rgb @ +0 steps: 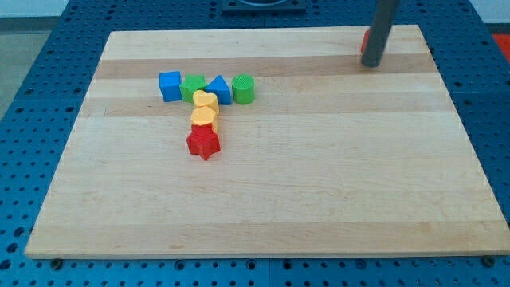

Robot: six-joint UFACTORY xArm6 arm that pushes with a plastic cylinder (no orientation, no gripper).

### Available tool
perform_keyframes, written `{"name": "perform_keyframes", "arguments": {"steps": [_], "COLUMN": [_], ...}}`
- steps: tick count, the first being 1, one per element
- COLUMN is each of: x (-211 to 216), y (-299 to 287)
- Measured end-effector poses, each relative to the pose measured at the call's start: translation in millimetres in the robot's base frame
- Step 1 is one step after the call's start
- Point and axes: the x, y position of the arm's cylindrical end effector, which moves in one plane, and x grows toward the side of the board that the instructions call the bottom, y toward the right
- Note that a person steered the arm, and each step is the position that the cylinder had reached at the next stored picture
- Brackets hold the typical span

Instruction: Move the red star closer to the green circle

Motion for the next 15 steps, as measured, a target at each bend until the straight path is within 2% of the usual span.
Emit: {"name": "perform_keyframes", "arguments": {"steps": [2, 3, 4, 6, 7, 8, 9, 10, 11, 12, 13, 15], "x": [-32.1, -29.7, 32.9, 248.8, 324.4, 324.1, 302.6, 259.7, 220.7, 196.9, 182.8, 180.3], "y": [27.3, 28.5, 26.5, -11.4, -44.5, -99.9, -183.6, -267.5, -314.3, -331.4, -307.7, -199.9]}}
